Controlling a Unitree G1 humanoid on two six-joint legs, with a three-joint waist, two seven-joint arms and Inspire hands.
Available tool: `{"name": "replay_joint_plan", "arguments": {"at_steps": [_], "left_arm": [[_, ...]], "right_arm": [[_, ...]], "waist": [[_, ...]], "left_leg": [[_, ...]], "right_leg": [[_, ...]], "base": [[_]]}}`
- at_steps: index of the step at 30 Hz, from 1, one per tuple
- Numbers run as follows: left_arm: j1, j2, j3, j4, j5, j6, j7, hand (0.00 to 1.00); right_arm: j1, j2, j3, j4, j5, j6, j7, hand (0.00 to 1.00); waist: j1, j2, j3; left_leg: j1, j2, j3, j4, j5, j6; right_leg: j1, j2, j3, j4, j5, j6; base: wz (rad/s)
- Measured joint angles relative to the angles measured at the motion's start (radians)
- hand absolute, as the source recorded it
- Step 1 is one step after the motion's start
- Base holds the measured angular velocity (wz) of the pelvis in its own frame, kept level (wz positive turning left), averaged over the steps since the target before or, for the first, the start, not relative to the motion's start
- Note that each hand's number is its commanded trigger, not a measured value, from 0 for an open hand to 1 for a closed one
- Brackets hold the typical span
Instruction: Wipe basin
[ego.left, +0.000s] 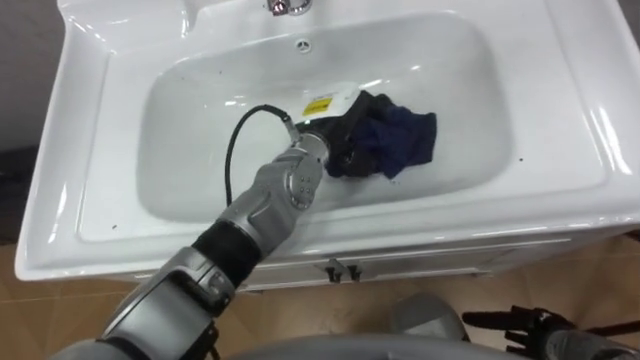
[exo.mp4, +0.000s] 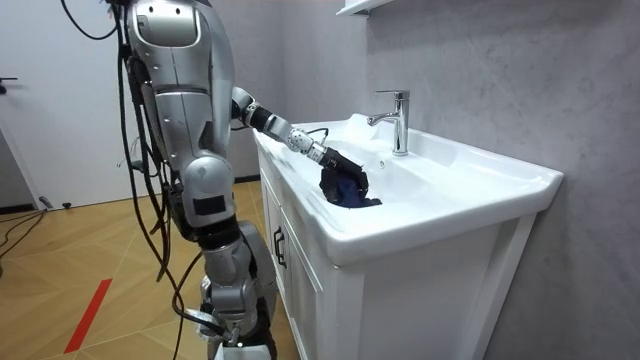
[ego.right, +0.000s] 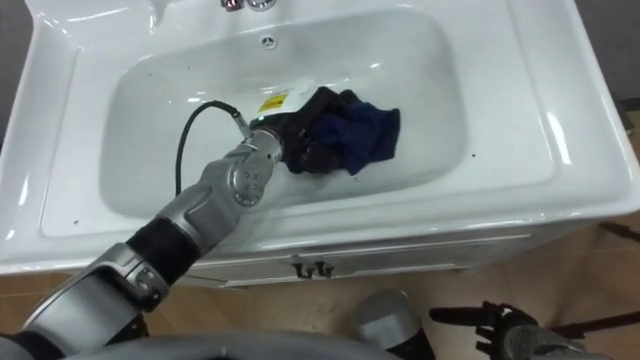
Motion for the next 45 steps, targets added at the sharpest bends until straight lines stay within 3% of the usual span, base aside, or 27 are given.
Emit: {"name": "replay_joint_plan", "arguments": {"at_steps": [6, 12, 20, 27, 31, 37, 45], "left_arm": [[-0.003, -0.001, -0.002, -0.007, -0.118, -0.022, -0.059, 1.0], [-0.006, -0.008, -0.026, -0.046, -0.234, -0.034, -0.115, 1.0], [-0.007, -0.02, -0.048, -0.094, -0.375, -0.06, -0.161, 1.0], [-0.006, -0.02, -0.064, -0.185, -0.433, -0.105, -0.234, 1.0], [-0.006, -0.019, -0.059, -0.188, -0.465, -0.105, -0.26, 1.0], [-0.004, -0.019, -0.05, -0.204, -0.462, -0.105, -0.282, 1.0], [0.022, -0.018, -0.071, -0.216, -0.454, -0.105, -0.278, 1.0]], "right_arm": [[-0.005, -0.001, -0.001, -0.005, 0.011, -0.014, 0.011, 0.0], [-0.004, 0.0, -0.001, -0.006, 0.023, -0.032, 0.011, 0.0], [-0.002, 0.002, 0.032, -0.002, 0.092, -0.057, 0.012, 0.0], [0.004, 0.012, 0.031, -0.016, 0.092, -0.073, 0.026, 0.0], [0.01, 0.03, 0.032, -0.039, 0.096, -0.082, 0.026, 0.0], [0.009, 0.063, 0.04, -0.04, 0.195, -0.09, 0.009, 0.0], [0.019, 0.064, 0.04, -0.04, 0.235, -0.088, -0.001, 0.0]], "waist": [[-0.004, 0.016, -0.0082], [-0.015, 0.028, -0.0066], [-0.027, 0.033, -0.0045], [-0.026, 0.029, -0.002], [-0.022, 0.022, 0.0029], [-0.016, 0.013, 0.0019], [0.003, -0.007, 0.0009]], "left_leg": [[-0.011, 0.0, -0.017, 0.026, 0.0, 0.0], [-0.013, -0.004, -0.042, 0.025, 0.0, 0.0], [-0.006, -0.004, -0.039, 0.02, 0.0, 0.0], [-0.007, -0.002, -0.031, 0.021, 0.0, 0.0], [-0.014, -0.001, -0.032, 0.026, -0.001, 0.001], [-0.03, -0.003, -0.034, 0.027, -0.004, 0.005], [-0.018, -0.002, -0.039, 0.018, -0.007, 0.009]], "right_leg": [[0.021, -0.003, -0.018, -0.024, 0.002, 0.003], [0.036, -0.006, -0.038, -0.03, 0.003, 0.004], [0.046, -0.005, -0.035, -0.036, 0.004, 0.006], [0.05, -0.004, -0.038, -0.048, 0.007, 0.008], [0.042, -0.004, -0.039, -0.047, 0.007, 0.009], [0.023, -0.002, -0.03, -0.05, 0.007, 0.009], [0.033, 0.007, -0.022, -0.053, 0.016, 0.012]], "base": [[0.11], [0.12], [0.03], [-0.01], [0.01], [-0.03], [-0.04]]}}
